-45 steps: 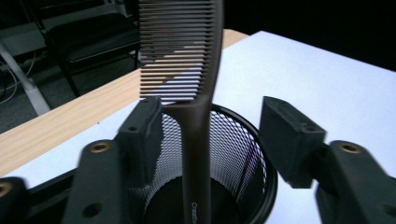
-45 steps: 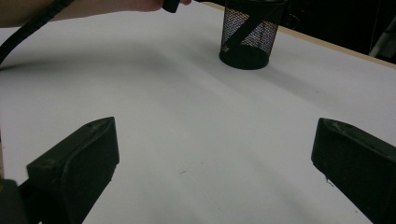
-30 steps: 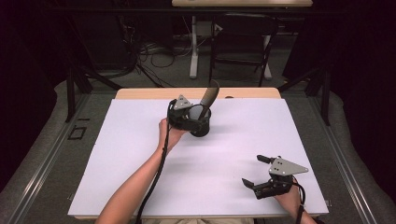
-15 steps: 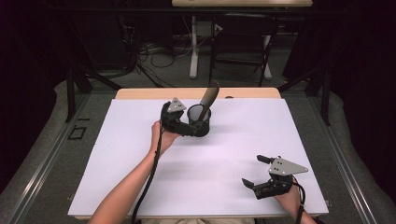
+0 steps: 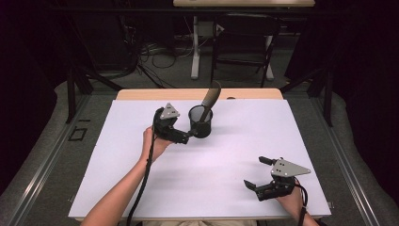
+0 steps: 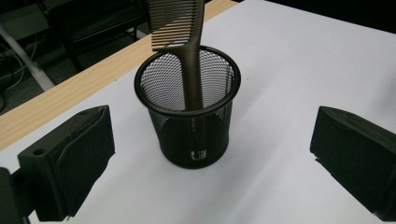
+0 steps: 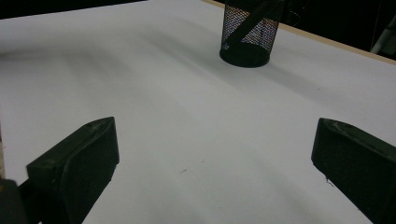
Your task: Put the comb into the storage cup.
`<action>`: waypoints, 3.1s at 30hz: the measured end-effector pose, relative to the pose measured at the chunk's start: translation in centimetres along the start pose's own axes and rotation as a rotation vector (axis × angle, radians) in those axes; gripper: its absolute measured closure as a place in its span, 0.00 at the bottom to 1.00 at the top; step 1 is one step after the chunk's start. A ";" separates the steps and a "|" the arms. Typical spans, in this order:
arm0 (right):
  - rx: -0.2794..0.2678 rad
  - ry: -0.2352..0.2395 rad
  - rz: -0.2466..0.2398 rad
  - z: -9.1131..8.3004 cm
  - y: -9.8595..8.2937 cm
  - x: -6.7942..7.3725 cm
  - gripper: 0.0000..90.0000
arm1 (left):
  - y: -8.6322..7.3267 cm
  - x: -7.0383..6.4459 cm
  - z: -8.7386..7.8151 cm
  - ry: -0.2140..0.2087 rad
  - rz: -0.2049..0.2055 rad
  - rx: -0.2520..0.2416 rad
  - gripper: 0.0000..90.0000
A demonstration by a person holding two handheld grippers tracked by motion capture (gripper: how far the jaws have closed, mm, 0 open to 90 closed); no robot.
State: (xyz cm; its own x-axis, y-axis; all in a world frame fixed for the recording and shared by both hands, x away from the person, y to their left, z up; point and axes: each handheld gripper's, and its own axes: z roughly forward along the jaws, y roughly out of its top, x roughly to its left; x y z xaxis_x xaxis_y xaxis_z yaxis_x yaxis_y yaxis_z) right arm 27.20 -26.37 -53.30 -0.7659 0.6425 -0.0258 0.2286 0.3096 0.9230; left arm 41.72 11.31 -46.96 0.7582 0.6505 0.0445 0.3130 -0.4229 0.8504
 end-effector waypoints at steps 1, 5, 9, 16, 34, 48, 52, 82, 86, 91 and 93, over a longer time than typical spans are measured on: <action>0.000 -0.001 0.002 0.0 0.0 0.0 0.00 | -0.1 0.0 -0.2 0.003 -0.002 0.002 0.00; 0.001 0.000 0.002 0.0 0.0 0.0 0.00 | -0.8 0.2 -1.0 0.011 -0.009 0.011 0.00; 0.003 -0.001 0.003 0.0 0.0 0.0 0.00 | -1.3 0.3 -1.7 0.019 -0.013 0.015 0.00; 0.004 -0.003 0.003 0.0 0.0 0.0 0.00 | -2.5 0.5 -2.8 0.030 -0.033 0.024 0.00; 0.005 -0.009 0.005 0.0 0.0 0.0 0.00 | -5.0 0.5 -5.7 0.065 -0.066 0.009 0.00; 0.007 -0.010 0.002 0.1 0.0 0.0 0.00 | -7.5 0.6 -8.0 0.094 -0.101 0.005 0.00; 0.008 -0.012 0.001 0.1 0.0 0.0 0.00 | -8.1 0.3 -8.6 0.100 -0.103 0.008 0.00; 0.013 -0.010 0.006 0.2 0.0 0.0 0.00 | -12.1 -1.5 -10.9 0.134 -0.133 0.006 0.00; 0.013 -0.012 0.006 0.2 0.0 0.0 0.00 | -12.4 -1.7 -11.2 0.138 -0.135 0.005 0.00; 0.014 -0.011 0.006 0.2 0.0 0.0 0.00 | -12.8 -1.9 -11.7 0.146 -0.137 -0.007 0.00; 0.013 -0.010 0.008 0.2 0.0 0.1 0.00 | -12.9 -2.0 -11.9 0.150 -0.135 -0.011 0.00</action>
State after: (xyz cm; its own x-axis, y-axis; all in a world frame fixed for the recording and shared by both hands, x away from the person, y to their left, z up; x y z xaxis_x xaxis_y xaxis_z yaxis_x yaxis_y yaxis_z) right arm 27.26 -26.19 -53.36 -0.7578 0.6521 -0.0225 0.2425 0.3135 0.9181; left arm 29.40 22.96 -51.81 0.6156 0.7881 0.0063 0.3995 -0.3189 0.8595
